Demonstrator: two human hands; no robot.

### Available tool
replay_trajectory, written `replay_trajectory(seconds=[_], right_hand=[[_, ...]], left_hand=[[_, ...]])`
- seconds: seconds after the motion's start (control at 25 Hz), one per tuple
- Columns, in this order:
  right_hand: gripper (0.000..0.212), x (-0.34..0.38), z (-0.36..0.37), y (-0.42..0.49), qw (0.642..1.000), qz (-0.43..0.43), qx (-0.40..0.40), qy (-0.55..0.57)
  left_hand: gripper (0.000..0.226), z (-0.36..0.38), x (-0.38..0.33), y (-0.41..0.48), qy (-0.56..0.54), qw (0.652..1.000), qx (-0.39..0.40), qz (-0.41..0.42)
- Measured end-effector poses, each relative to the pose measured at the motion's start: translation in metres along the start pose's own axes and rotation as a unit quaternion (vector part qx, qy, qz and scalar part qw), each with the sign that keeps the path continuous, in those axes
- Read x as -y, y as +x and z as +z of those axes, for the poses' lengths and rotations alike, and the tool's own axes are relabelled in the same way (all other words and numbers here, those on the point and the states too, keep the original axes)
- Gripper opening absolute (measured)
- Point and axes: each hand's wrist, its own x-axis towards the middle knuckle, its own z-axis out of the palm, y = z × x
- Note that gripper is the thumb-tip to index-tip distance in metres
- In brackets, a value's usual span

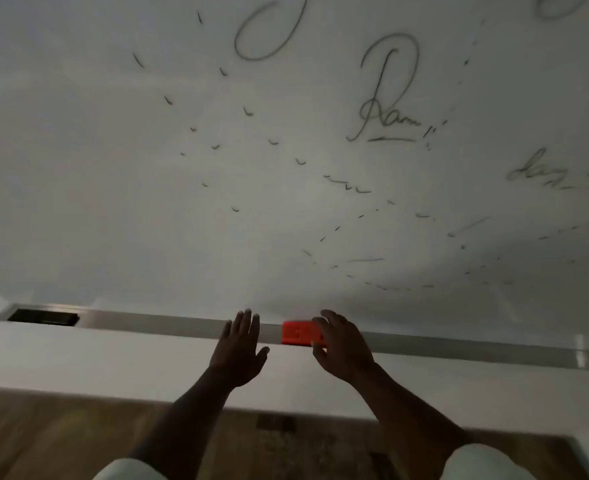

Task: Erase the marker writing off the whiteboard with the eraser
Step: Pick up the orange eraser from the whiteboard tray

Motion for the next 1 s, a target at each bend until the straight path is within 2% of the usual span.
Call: replay_trajectory(seconds=[0.12, 0.2, 0.4, 0.64, 0.8, 1.0], right_hand=[[0.046, -0.001, 0.036, 0.017, 0.999, -0.002, 0.052, -0.005], [0.047, 0.002, 0.054, 0.022, 0.997, -0.006, 0.072, -0.024], [0.047, 0.002, 0.088, 0.040, 0.995, 0.006, 0.066, -0.068], [0.012, 0.008, 0.102, 0.048, 0.992, 0.028, -0.022, -0.121], [0.013, 0.010, 0.103, 0.050, 0.992, 0.053, -0.051, -0.104], [0.017, 0.014, 0.085, 0.041, 0.993, 0.076, -0.091, -0.025]], left_hand=[[0.081, 0.029, 0.007, 0.016, 0.006, 0.998, 0.056, -0.019], [0.082, 0.049, 0.008, 0.019, 0.009, 0.999, 0.050, -0.004], [0.083, 0.094, 0.024, 0.018, -0.005, 0.999, 0.048, 0.003], [0.094, 0.109, 0.021, 0.013, -0.016, 1.000, -0.002, 0.007], [0.096, 0.108, 0.024, 0.014, -0.024, 0.999, 0.021, 0.006], [0.094, 0.097, 0.023, 0.017, -0.028, 0.998, 0.057, 0.009]])
